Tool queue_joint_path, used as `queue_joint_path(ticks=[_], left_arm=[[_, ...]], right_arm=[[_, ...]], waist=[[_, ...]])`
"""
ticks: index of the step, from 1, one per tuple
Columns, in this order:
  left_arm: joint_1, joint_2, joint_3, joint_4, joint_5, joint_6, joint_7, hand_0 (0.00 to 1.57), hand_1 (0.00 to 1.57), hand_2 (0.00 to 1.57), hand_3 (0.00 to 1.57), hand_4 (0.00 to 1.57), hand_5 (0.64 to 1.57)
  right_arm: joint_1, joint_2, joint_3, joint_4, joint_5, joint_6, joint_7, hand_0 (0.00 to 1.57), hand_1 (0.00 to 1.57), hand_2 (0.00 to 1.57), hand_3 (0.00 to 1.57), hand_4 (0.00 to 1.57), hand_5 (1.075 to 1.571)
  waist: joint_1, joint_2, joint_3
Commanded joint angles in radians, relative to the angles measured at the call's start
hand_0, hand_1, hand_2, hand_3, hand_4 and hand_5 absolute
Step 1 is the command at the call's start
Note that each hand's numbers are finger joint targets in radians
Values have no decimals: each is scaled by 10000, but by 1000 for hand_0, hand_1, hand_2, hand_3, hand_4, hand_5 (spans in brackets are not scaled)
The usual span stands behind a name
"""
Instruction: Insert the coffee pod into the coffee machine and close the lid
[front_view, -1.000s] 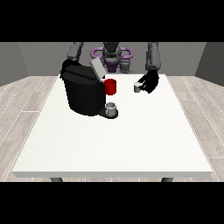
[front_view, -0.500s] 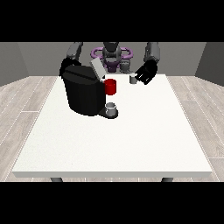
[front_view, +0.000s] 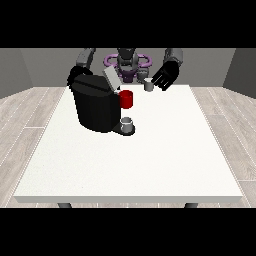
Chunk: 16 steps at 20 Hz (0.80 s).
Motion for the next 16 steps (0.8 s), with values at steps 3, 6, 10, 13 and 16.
queue_joint_path(ticks=[3, 6, 10, 13, 16], left_arm=[[-1034, 353, 621, 262, 141, 195, 444, 1272, 1272, 1307, 1244, 512, 1571], [-1508, 752, 898, 573, 169, 202, 505, 1239, 1239, 1262, 1198, 476, 1571], [-2153, 797, 876, 545, 180, -164, 768, 1264, 1264, 1319, 1251, 516, 1571], [-2036, 951, 912, 753, 82, -15, 412, 1282, 1282, 1329, 1263, 517, 1571], [-2340, 192, 597, 586, -106, 67, 1299, 1262, 1262, 1297, 1237, 494, 1571]], right_arm=[[-186, -107, 274, -494, 108, 166, 318, 0, 0, 0, 0, 511, 1571], [-511, 102, 473, -976, 218, -106, 754, 0, 0, 0, 0, 502, 1571], [-462, -112, 373, -892, 229, 114, 173, 0, 0, 0, 0, 520, 1571], [-532, 122, 538, -1330, 370, -262, 590, 0, 0, 0, 0, 480, 1571], [-705, -219, 203, -775, 242, -48, 628, 0, 0, 0, 0, 519, 1571]], waist=[[-719, 521, -3], [-1083, 897, -5], [-1273, 1106, 0], [-1376, 1160, -5], [-1233, 934, 1]])
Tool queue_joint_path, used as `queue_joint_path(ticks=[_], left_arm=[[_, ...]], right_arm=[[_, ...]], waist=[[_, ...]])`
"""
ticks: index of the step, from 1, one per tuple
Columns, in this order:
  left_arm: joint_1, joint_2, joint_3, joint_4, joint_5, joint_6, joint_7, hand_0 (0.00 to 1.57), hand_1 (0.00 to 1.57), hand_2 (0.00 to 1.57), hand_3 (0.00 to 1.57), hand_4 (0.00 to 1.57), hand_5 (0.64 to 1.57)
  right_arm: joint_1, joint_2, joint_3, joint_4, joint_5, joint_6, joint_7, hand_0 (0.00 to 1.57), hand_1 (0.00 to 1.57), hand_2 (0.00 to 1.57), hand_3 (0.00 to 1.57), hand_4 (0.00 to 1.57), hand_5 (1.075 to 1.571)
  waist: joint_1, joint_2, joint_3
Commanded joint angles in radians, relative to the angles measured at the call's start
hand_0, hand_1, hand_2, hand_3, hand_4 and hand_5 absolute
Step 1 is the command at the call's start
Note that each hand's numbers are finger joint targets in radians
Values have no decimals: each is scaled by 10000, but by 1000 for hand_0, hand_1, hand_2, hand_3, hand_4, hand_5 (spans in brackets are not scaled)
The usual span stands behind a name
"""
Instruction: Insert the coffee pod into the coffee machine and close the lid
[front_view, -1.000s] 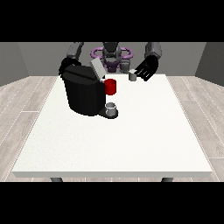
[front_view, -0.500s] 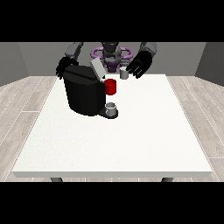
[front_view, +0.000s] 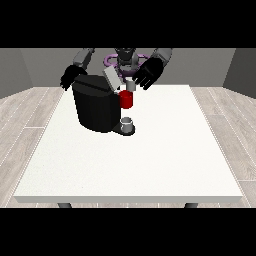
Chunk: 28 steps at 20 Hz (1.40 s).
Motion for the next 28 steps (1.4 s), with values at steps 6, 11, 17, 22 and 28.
queue_joint_path(ticks=[6, 11, 17, 22, 28], left_arm=[[-516, 10, -92, 205, -141, -445, 230, 1292, 1292, 1315, 1222, 498, 1571], [-469, -29, 49, 377, -244, 150, 43, 1268, 1268, 1300, 1217, 512, 1571], [75, -275, -196, 252, -232, -190, -714, 1179, 1179, 1253, 1183, 493, 1571], [-322, -571, -240, 304, -399, -11, -107, 1190, 1190, 1269, 1201, 515, 1571], [-409, -128, -90, 599, -458, -146, -302, 1185, 1185, 1250, 1184, 491, 1571]], right_arm=[[-196, -37, -253, 118, -76, -122, -105, 0, 0, 0, 0, 530, 1571], [-6, -134, -17, -362, -315, 359, -35, 0, 0, 0, 0, 518, 1571], [169, -165, -355, -108, -175, -148, -113, 0, 0, 0, 0, 513, 1571], [137, -133, -365, 107, -220, -81, -205, 0, 0, 0, 0, 448, 1571], [47, -187, -372, -252, -303, -26, -175, 0, 0, 0, 0, 415, 1571]], waist=[[139, 233, 2], [-324, 464, 0], [343, 136, -2], [200, 225, 1], [-21, 488, -1]])
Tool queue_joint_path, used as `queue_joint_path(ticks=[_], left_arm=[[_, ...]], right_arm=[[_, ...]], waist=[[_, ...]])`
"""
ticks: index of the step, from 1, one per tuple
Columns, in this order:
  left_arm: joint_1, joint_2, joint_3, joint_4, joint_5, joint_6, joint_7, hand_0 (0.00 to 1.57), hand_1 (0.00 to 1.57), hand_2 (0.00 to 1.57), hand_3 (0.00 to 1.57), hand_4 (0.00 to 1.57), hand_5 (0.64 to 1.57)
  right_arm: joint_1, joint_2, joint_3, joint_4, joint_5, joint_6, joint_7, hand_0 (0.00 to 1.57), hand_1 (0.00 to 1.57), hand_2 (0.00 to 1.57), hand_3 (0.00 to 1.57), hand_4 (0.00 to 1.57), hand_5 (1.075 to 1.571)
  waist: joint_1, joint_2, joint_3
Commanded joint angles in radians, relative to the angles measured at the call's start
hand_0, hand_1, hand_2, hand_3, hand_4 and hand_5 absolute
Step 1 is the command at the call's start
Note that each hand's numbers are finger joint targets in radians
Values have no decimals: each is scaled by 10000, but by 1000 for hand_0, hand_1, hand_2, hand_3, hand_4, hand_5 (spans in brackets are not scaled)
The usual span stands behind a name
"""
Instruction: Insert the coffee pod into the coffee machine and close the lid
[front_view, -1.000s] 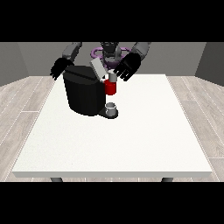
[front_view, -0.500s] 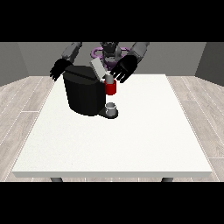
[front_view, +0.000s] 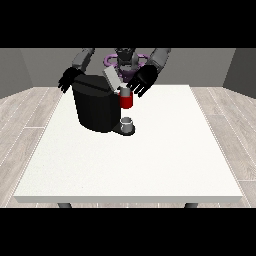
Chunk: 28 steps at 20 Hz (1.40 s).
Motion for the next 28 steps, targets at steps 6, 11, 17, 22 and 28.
queue_joint_path(ticks=[6, 11, 17, 22, 28], left_arm=[[-12, -314, -88, 146, -95, -239, 359, 1221, 1221, 1265, 1171, 485, 1571], [-526, -25, 100, 282, -123, -192, 450, 1204, 1204, 1226, 1089, 463, 1571], [-76, 78, -95, 262, -448, 157, -48, 1105, 1105, 1151, 980, 413, 1571], [140, 185, -151, 224, -553, 119, -305, 1058, 1058, 1125, 961, 367, 1571], [-245, 182, -326, 56, -524, -682, -559, 912, 912, 1022, 865, 363, 1571]], right_arm=[[-184, -319, -449, 279, -373, 191, 335, 0, 0, 0, 0, 418, 1571], [-373, -6, 18, 15, 4, -47, 131, 0, 0, 0, 0, 335, 1571], [-36, 189, 281, -184, 224, -232, 119, 0, 0, 0, 0, 434, 1571], [-150, -231, -129, -159, -155, 117, 329, 0, 0, 0, 0, 459, 1571], [-593, -17, -347, 352, 7, -502, 203, 0, 0, 0, 0, 419, 1571]], waist=[[94, -161, -2], [-160, 254, -4], [-116, 223, -5], [35, 110, -5], [521, 61, -4]])
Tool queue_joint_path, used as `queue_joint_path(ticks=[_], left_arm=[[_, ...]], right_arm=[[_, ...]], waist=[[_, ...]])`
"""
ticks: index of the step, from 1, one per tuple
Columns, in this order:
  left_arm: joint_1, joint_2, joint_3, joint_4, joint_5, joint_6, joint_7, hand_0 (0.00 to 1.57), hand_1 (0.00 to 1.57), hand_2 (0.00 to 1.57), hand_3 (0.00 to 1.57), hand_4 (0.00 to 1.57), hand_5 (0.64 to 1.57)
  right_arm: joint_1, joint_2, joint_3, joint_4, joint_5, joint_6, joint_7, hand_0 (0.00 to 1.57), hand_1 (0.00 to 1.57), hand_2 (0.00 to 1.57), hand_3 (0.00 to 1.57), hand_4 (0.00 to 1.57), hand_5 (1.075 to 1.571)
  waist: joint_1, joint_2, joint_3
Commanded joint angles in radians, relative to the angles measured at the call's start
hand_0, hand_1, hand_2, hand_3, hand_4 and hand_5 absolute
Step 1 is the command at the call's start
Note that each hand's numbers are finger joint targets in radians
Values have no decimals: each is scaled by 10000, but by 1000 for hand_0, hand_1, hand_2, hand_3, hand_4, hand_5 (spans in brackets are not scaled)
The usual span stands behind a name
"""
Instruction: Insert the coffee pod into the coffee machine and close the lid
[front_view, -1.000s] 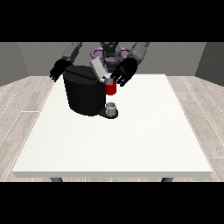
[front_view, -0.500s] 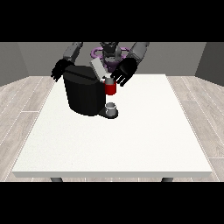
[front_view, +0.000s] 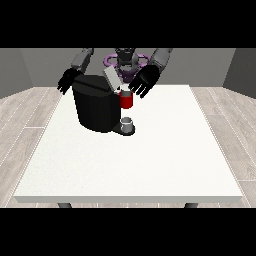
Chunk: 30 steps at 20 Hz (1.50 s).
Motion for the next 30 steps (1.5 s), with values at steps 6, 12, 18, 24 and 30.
queue_joint_path(ticks=[6, 12, 18, 24, 30], left_arm=[[108, 426, -353, 192, -444, -670, -372, 0, 0, 0, 0, 0, 1571], [218, -225, -466, -55, -574, -526, 184, 0, 0, 0, 0, 0, 1571], [519, 99, -349, -78, -578, -719, -108, 0, 0, 0, 0, 0, 1571], [1354, -249, -75, -285, -145, -783, -474, 0, 0, 0, 0, 0, 1571], [2361, -1745, 1625, -198, 1906, -373, -344, 0, 0, 0, 0, 79, 1571]], right_arm=[[205, -138, -38, -2, -74, 180, -70, 0, 0, 0, 0, 338, 1571], [365, -215, -138, 366, -89, 229, -178, 0, 0, 0, 0, 416, 1571], [1118, 305, 137, 234, -89, 141, -833, 0, 0, 0, 0, 383, 1571], [1625, -57, -110, 24, -379, 497, -719, 0, 0, 0, 0, 424, 1571], [2064, -216, -114, -261, -348, 447, -135, 0, 0, 0, 0, 492, 1571]], waist=[[-137, 28, -7], [80, -531, -6], [220, -864, -6], [590, -1667, -8], [1286, -3119, -22]])
